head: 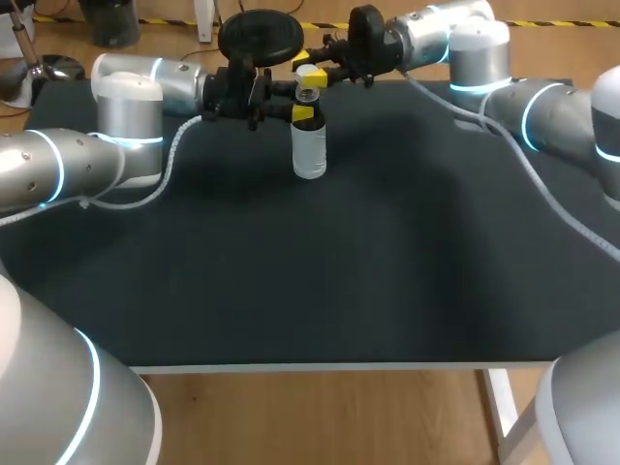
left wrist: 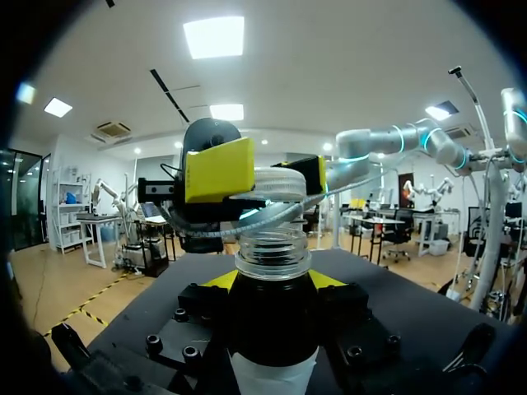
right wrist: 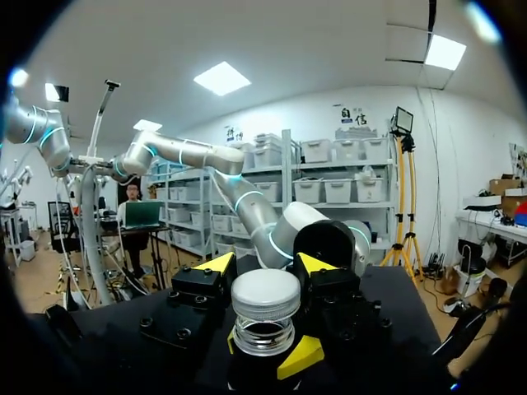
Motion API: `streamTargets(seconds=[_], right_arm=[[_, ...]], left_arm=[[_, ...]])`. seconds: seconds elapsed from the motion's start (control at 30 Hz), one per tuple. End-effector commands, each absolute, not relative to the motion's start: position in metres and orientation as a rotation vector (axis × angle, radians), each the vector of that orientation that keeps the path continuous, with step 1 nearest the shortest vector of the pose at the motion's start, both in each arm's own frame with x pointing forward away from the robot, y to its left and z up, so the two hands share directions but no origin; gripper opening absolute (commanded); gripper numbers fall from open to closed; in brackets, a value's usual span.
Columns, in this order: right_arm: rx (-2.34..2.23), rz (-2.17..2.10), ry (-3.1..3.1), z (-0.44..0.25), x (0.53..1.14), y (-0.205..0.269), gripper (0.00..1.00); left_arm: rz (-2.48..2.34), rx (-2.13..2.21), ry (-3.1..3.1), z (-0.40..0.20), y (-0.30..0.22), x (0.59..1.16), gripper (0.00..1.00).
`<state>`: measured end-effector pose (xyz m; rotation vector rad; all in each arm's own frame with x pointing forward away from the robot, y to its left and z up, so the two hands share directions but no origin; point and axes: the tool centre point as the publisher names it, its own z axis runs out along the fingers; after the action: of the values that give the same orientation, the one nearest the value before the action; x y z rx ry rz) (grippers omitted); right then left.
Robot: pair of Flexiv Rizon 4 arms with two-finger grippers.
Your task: Unscrew the bottle cap
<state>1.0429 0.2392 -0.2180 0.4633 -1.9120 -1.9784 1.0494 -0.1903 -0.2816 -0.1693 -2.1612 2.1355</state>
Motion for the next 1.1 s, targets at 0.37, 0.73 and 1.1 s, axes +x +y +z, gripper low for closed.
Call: streamTargets(seconds=[0.37,0.73,1.1], right_arm=[[0.51,-1.909,-2.038,-0.215,1.053,0.159,0.0],[0.089,-2.108,-2.345,-0.226,1.047,0.128,0.0],[-0.155,-2.139,-2.498,-0.231,1.038,0.118,0.0]], left_arm=[[2.134,-0.169,-2.161,-0.282,-0.191,1.05,0.0],[2.134,-0.169,-2.161,-0.282,-0.191,1.05,0.0],[2.134,-0.169,-2.161,-0.282,-0.191,1.05,0.0]])
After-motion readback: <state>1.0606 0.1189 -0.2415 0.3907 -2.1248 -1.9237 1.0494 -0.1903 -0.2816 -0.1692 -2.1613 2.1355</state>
